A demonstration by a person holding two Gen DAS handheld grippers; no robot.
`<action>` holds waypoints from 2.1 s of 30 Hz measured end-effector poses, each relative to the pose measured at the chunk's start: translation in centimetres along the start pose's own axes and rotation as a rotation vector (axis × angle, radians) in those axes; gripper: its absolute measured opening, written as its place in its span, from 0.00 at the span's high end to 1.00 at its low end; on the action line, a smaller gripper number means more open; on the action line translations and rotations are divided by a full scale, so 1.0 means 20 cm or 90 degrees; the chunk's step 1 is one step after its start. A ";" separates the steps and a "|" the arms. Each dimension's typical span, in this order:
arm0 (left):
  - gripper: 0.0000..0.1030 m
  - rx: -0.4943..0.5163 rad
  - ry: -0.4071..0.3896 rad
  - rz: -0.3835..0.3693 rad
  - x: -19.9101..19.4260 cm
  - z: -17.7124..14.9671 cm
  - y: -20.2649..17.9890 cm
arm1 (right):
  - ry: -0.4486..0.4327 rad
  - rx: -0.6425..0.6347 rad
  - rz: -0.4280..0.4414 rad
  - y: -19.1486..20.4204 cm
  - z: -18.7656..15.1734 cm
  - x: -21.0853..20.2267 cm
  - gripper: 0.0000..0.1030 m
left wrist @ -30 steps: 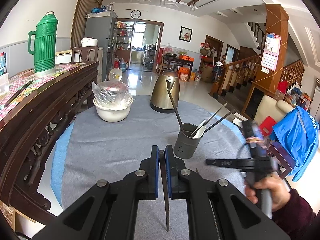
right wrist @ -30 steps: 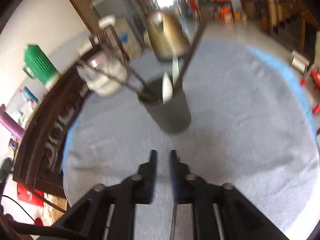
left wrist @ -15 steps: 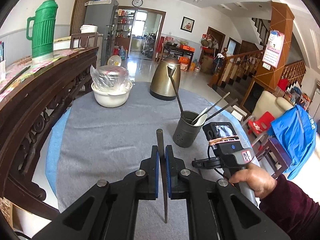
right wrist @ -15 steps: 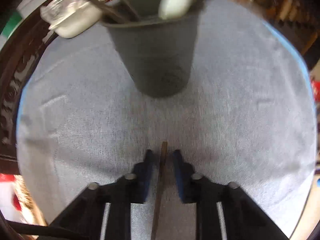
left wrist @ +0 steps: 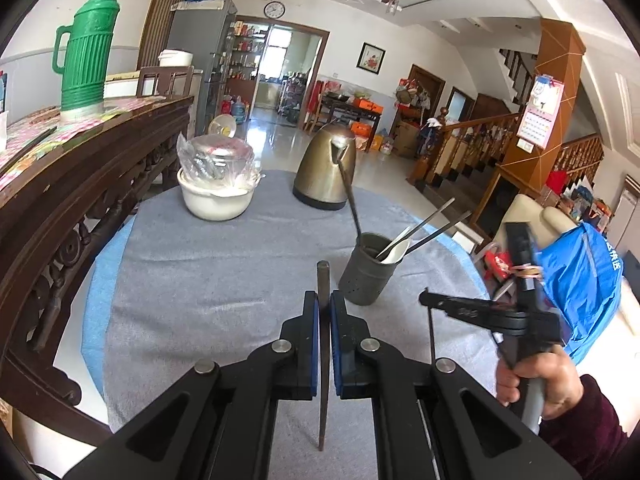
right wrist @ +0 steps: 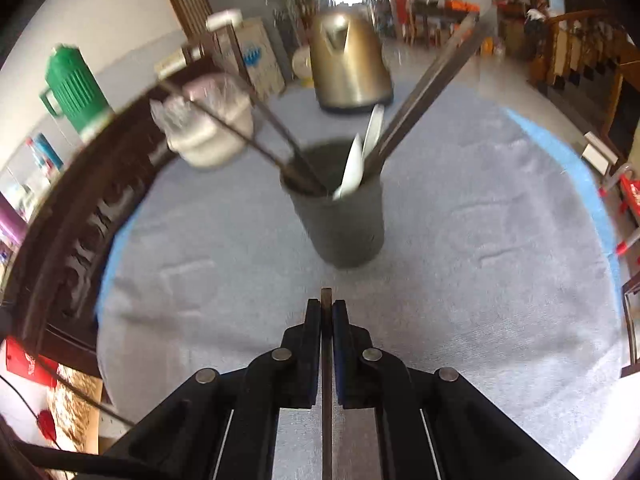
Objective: Organize utensils
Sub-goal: 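Lift the right gripper's chopstick toward the gray cup while the left gripper lifts its chopstick, then lower both held chopsticks down into the gray cup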
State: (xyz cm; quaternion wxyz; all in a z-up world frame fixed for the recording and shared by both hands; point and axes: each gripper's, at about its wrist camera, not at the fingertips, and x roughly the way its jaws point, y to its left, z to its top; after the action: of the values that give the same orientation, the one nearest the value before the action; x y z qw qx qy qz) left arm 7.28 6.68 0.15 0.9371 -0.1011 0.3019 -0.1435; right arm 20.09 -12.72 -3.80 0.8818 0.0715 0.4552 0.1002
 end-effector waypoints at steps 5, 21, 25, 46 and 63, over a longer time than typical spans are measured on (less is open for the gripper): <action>0.94 0.014 -0.022 -0.015 -0.03 0.01 -0.03 | -0.094 0.009 0.039 -0.01 0.02 -0.27 0.95; 0.71 -0.065 0.149 0.059 0.50 0.10 0.28 | -0.179 0.047 0.085 -0.12 -0.02 -0.52 0.95; 0.64 -0.142 0.225 0.076 0.80 0.15 0.41 | -0.182 0.058 0.095 -0.16 -0.04 -0.53 0.95; 0.95 -0.199 0.375 0.194 1.40 0.08 0.46 | -0.177 0.096 0.132 -0.32 -0.08 -0.54 0.95; 0.95 -0.009 0.076 0.037 0.48 0.47 -0.18 | -0.269 0.054 0.108 -0.17 0.04 -0.73 0.95</action>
State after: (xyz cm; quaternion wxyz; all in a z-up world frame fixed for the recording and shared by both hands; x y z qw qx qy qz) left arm 19.54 1.09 3.54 0.9205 -0.0904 0.3607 -0.1198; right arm 12.81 -19.59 7.40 0.9420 0.1662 0.2568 0.1379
